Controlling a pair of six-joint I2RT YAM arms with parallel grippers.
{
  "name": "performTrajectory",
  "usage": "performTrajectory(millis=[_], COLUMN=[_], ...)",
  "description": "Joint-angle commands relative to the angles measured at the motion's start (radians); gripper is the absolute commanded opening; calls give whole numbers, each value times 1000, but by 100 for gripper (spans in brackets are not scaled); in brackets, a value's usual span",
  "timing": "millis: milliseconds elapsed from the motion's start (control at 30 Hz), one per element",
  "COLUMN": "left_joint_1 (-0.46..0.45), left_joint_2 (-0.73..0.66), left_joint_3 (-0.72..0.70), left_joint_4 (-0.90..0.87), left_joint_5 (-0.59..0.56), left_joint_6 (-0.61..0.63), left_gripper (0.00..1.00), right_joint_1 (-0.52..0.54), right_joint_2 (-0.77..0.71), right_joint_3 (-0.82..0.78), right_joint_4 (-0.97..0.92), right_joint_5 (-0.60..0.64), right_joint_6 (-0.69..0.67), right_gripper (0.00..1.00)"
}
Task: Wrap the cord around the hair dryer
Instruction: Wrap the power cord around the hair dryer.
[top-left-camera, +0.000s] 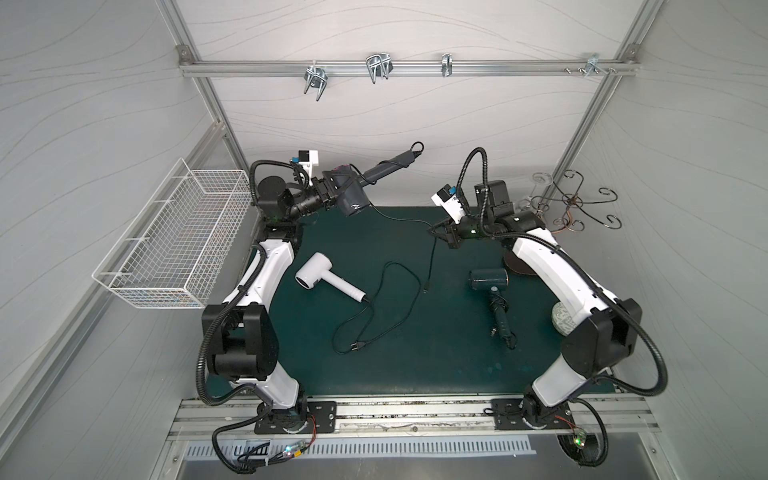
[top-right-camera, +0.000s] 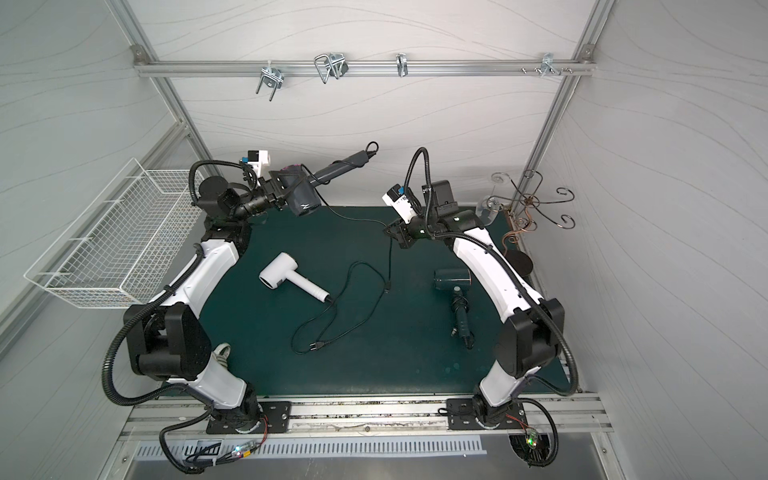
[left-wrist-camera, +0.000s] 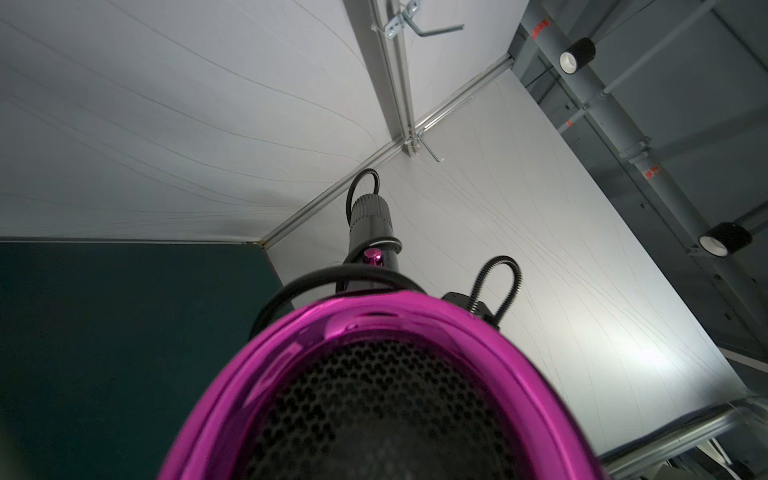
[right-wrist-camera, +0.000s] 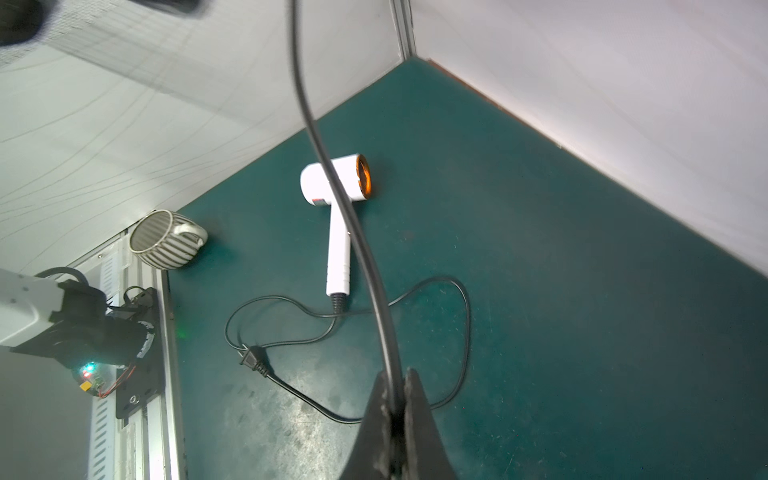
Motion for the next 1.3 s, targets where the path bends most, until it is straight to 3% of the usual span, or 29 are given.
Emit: performTrajectory(millis=[0, 267, 733, 1267], left_joint_1=[7, 9, 0, -138], left_joint_2=[-17, -13, -36, -171], left_joint_3=[21, -13, -137, -202], left_joint_4=[-70, -259, -394, -706], left_joint_5=[-26, -70, -117, -106], left_joint_6=[112, 261, 389, 607], left_gripper=[0, 0, 0, 0], right_joint_1=[35, 97, 110, 73], right_joint_2=[-78, -100, -76, 8], right_joint_3=[71, 259, 500, 588], right_joint_4=[-93, -211, -249, -205], right_joint_5=[18, 82, 147, 321], right_joint_6=[-57, -109, -155, -312], right_gripper=[0, 0, 0, 0])
